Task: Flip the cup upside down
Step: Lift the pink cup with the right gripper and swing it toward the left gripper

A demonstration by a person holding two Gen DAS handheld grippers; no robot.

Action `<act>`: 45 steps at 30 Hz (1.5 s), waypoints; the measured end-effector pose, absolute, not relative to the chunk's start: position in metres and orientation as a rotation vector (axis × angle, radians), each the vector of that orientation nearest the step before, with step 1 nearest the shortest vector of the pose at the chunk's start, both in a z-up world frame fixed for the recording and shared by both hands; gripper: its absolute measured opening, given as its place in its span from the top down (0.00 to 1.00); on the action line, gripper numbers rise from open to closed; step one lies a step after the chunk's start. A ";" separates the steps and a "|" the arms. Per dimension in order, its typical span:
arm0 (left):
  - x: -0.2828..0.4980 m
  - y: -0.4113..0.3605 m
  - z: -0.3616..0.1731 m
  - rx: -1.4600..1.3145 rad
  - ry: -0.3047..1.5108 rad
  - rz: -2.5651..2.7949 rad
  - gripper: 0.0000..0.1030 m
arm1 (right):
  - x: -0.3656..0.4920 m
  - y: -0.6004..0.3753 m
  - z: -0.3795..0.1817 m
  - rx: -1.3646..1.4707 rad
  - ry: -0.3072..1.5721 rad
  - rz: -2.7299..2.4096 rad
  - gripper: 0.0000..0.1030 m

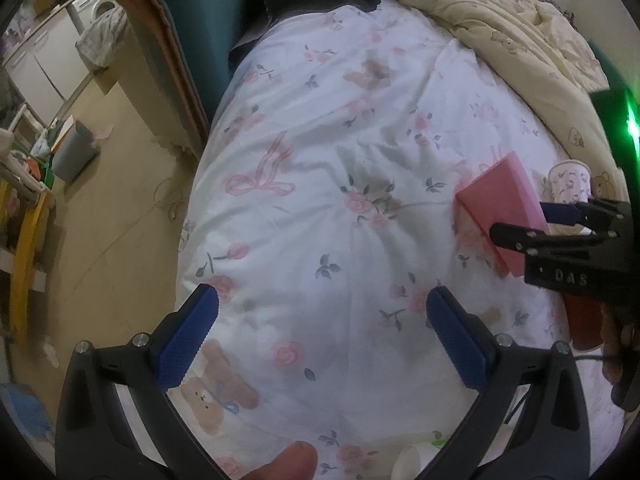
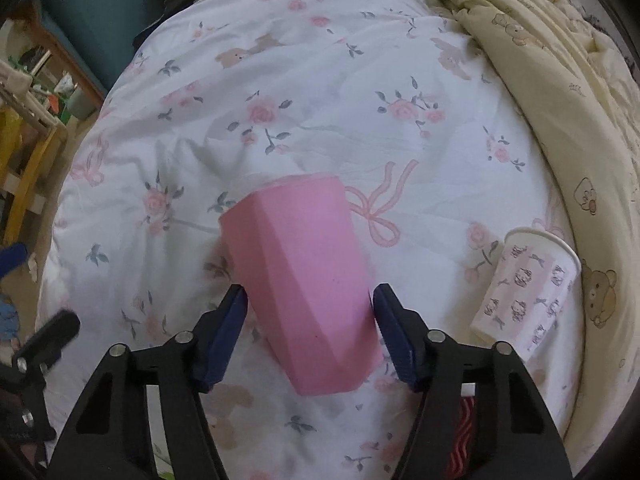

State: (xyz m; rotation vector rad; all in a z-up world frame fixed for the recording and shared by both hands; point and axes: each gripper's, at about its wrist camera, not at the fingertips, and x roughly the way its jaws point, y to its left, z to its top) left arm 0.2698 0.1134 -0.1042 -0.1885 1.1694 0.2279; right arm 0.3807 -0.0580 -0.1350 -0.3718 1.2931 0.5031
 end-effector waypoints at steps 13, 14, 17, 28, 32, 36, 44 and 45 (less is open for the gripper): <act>0.251 0.100 -0.075 -0.222 1.129 0.155 0.00 | 0.346 -0.098 -0.089 -0.139 1.259 0.513 0.40; 0.248 0.097 -0.071 -0.228 1.126 0.150 0.00 | 0.340 -0.104 -0.082 -0.123 1.253 0.513 0.40; 0.237 0.086 -0.057 -0.216 1.103 0.131 0.00 | 0.320 -0.120 -0.060 -0.075 1.239 0.517 0.40; 0.156 0.057 -0.022 -0.218 1.065 0.044 0.00 | 0.219 -0.177 0.002 0.032 1.177 0.516 0.40; 0.118 0.047 -0.020 -0.227 1.067 0.028 0.00 | 0.176 -0.192 0.008 0.084 1.172 0.513 0.40; 0.082 0.044 -0.021 -0.265 1.071 0.025 0.00 | 0.133 -0.206 0.002 0.159 1.185 0.506 0.40; 0.030 0.039 -0.030 -0.253 1.091 0.058 0.00 | 0.047 -0.230 -0.045 0.420 1.268 0.413 0.44; 0.027 0.040 -0.032 -0.257 1.097 0.061 0.00 | 0.038 -0.230 -0.053 0.447 1.280 0.399 0.44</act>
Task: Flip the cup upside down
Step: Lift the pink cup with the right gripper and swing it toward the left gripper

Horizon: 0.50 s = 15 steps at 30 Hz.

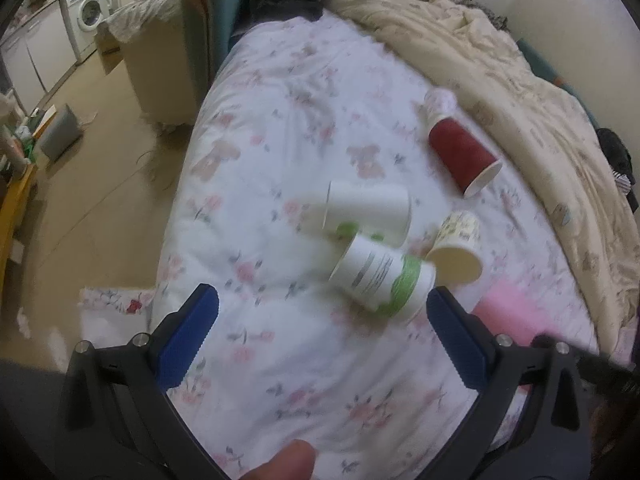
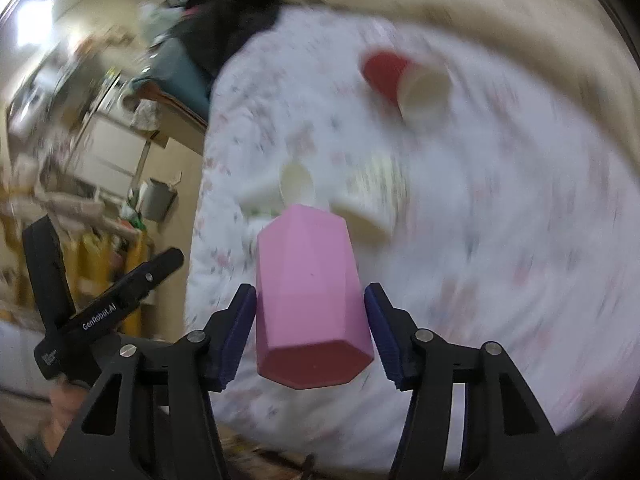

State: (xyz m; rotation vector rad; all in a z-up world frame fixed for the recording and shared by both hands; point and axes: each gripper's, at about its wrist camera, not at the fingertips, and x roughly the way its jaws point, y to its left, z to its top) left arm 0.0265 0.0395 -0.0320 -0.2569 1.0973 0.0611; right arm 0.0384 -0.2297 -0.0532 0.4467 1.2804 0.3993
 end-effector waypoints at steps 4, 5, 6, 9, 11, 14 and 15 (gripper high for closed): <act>0.016 0.041 -0.040 -0.291 1.123 0.067 0.00 | 0.015 -0.224 -0.092 0.469 1.321 0.324 0.44; 0.015 0.041 -0.042 -0.292 1.126 0.070 0.00 | 0.013 -0.223 -0.099 0.476 1.327 0.305 0.44; 0.013 0.041 -0.043 -0.291 1.126 0.073 0.00 | 0.012 -0.222 -0.104 0.472 1.324 0.295 0.44; 0.013 0.041 -0.044 -0.270 1.113 0.088 0.00 | 0.012 -0.222 -0.107 0.473 1.277 0.269 0.45; 0.015 0.042 -0.045 -0.267 1.112 0.099 0.00 | 0.016 -0.223 -0.102 0.485 1.254 0.267 0.45; 0.017 0.046 -0.047 -0.294 1.115 0.106 0.00 | 0.021 -0.226 -0.087 0.455 1.181 0.247 0.45; 0.018 0.046 -0.048 -0.297 1.117 0.107 0.00 | 0.023 -0.227 -0.085 0.455 1.161 0.242 0.45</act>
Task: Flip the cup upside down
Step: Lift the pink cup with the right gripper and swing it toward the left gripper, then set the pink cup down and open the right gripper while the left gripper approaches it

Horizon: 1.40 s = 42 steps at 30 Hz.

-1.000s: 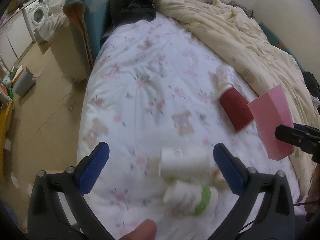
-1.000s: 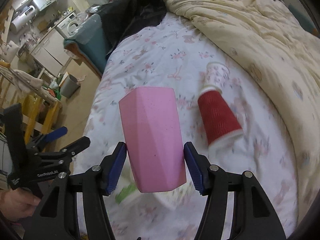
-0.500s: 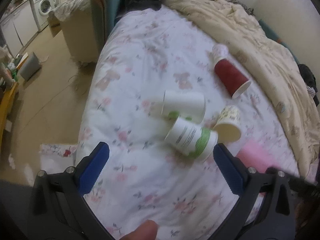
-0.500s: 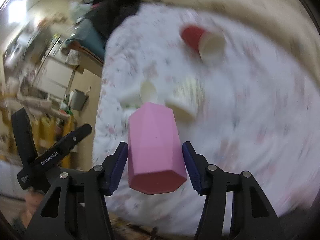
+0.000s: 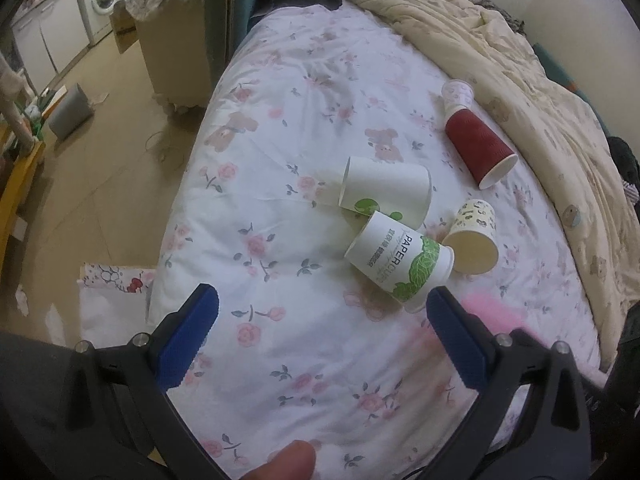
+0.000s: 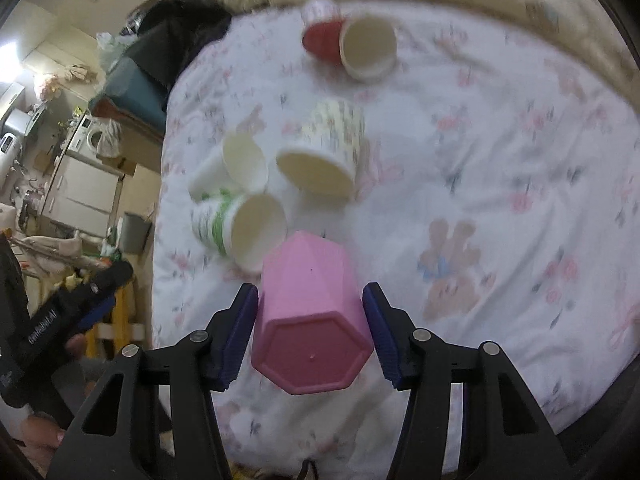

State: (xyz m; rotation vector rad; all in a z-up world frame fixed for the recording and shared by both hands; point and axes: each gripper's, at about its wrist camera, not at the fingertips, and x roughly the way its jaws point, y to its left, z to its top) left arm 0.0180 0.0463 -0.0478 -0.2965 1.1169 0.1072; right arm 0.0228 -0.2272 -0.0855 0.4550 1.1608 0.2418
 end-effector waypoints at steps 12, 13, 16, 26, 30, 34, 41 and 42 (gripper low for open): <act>0.024 0.035 -0.051 -0.297 1.132 0.077 0.00 | -0.001 -0.194 -0.140 0.397 1.333 0.248 0.45; 0.024 0.034 -0.051 -0.294 1.132 0.075 0.00 | -0.002 -0.193 -0.140 0.382 1.320 0.250 0.45; 0.024 0.030 -0.051 -0.284 1.132 0.068 0.00 | 0.000 -0.194 -0.141 0.387 1.330 0.254 0.44; 0.022 0.029 -0.051 -0.290 1.143 0.042 0.00 | 0.007 -0.210 -0.106 0.373 1.296 0.359 0.14; 0.020 0.020 -0.051 -0.264 1.156 0.013 0.00 | 0.013 -0.232 -0.070 0.350 1.198 0.390 0.13; 0.018 0.010 -0.053 -0.240 1.171 -0.018 0.00 | 0.016 -0.259 -0.042 0.298 1.103 0.360 0.08; 0.016 -0.003 -0.062 -0.205 1.218 -0.050 0.00 | 0.013 -0.296 -0.044 0.357 1.040 0.271 0.08; 0.016 -0.004 -0.063 -0.205 1.227 -0.049 0.00 | 0.014 -0.301 -0.045 0.392 1.040 0.266 0.08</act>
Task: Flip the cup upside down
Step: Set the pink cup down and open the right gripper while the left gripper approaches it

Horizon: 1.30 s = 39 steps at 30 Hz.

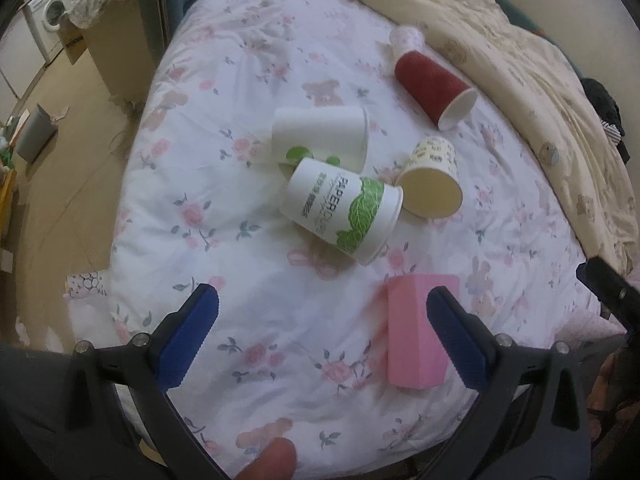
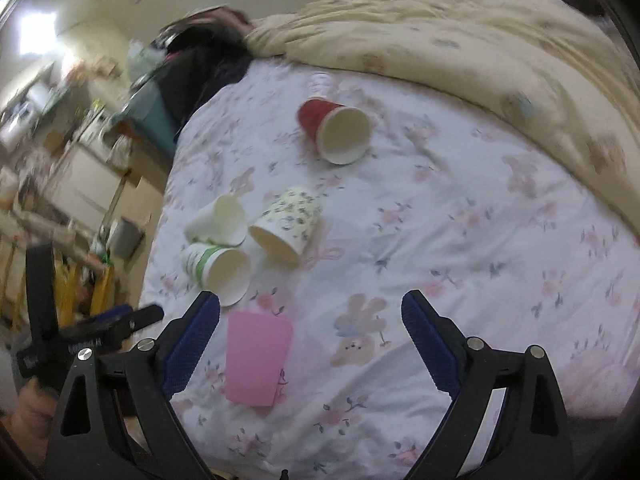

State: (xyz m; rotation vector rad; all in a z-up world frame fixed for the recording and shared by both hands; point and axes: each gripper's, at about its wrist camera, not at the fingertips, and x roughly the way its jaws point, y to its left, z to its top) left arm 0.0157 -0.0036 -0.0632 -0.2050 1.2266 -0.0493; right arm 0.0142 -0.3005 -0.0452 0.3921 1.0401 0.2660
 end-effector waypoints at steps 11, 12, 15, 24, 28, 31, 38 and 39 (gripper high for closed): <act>0.004 -0.027 -0.074 -0.176 1.283 -0.039 0.01 | 0.022 -0.322 -0.051 0.512 1.031 0.185 0.08; 0.003 -0.032 -0.077 -0.170 1.295 -0.038 0.01 | 0.022 -0.323 -0.051 0.517 1.031 0.183 0.08; -0.002 -0.048 -0.088 -0.151 1.349 -0.041 0.07 | 0.023 -0.327 -0.051 0.529 1.030 0.176 0.08; -0.003 -0.087 -0.108 -0.094 1.435 -0.061 0.17 | 0.024 -0.338 -0.058 0.606 1.058 0.175 0.08; -0.001 -0.105 -0.116 -0.027 1.452 -0.072 0.17 | 0.024 -0.339 -0.059 0.612 1.064 0.170 0.08; 0.000 -0.112 -0.121 0.010 1.449 -0.070 0.23 | 0.024 -0.339 -0.059 0.601 1.063 0.173 0.08; 0.002 -0.118 -0.132 0.017 1.475 -0.085 0.27 | 0.023 -0.337 -0.057 0.585 1.062 0.177 0.08; 0.002 -0.118 -0.133 0.014 1.473 -0.085 0.27 | 0.023 -0.336 -0.057 0.585 1.064 0.178 0.08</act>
